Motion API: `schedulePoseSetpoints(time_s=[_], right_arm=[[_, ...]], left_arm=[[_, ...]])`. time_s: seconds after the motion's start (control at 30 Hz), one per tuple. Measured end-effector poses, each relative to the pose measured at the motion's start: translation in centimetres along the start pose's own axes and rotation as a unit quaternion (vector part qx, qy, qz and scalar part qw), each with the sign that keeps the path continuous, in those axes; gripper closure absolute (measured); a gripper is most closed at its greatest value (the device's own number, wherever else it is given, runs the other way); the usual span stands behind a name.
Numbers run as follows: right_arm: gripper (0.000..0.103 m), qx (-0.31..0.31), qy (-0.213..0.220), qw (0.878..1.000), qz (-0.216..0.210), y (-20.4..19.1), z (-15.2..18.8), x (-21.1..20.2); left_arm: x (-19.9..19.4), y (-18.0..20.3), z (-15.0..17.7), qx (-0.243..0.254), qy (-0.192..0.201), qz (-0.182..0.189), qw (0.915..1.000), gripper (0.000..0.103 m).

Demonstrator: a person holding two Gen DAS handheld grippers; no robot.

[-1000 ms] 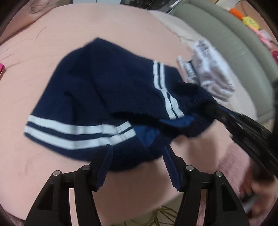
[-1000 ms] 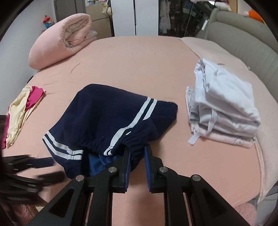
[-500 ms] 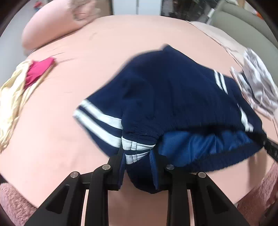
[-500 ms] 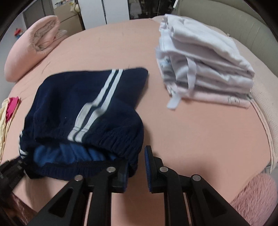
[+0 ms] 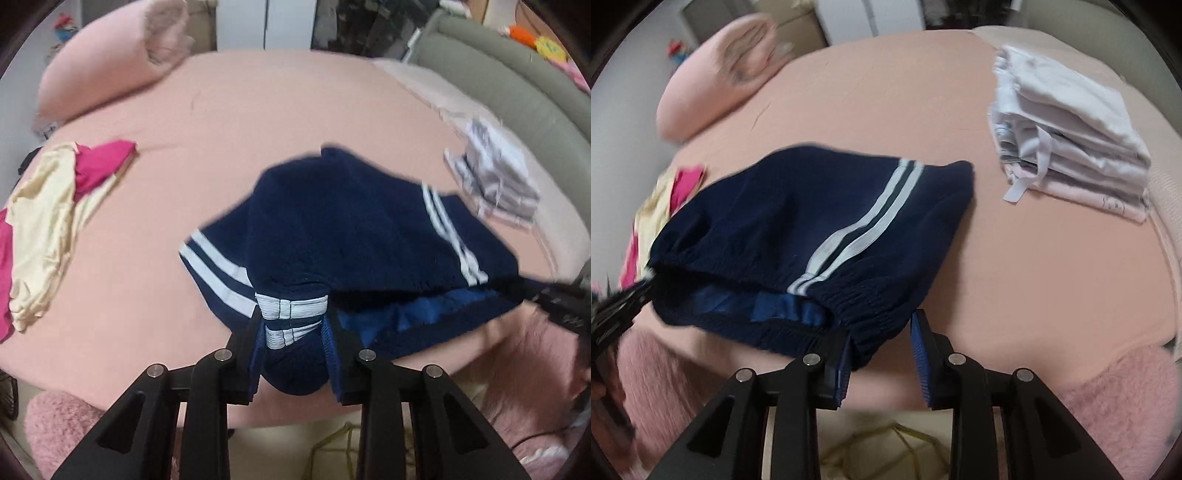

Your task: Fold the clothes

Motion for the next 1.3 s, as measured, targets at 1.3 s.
schedulePoseSetpoints(time_s=[1.3], right_arm=[[0.094,-0.029,0.194,0.980,0.045,0.1,-6.1,-0.7]], left_arm=[[4.5,8.2,1.2,0.061,-0.019,0.017,0.9978,0.064]])
Point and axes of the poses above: each gripper's, at about its wrist camera, not at the fingertips, and x roughly the way its jaws point, y to its right, z to its underside, the point moved 6 cm from there along x, roughly the way its jaws point, and after that the axes turned 6 degrees about x, right-handed, at the moved point
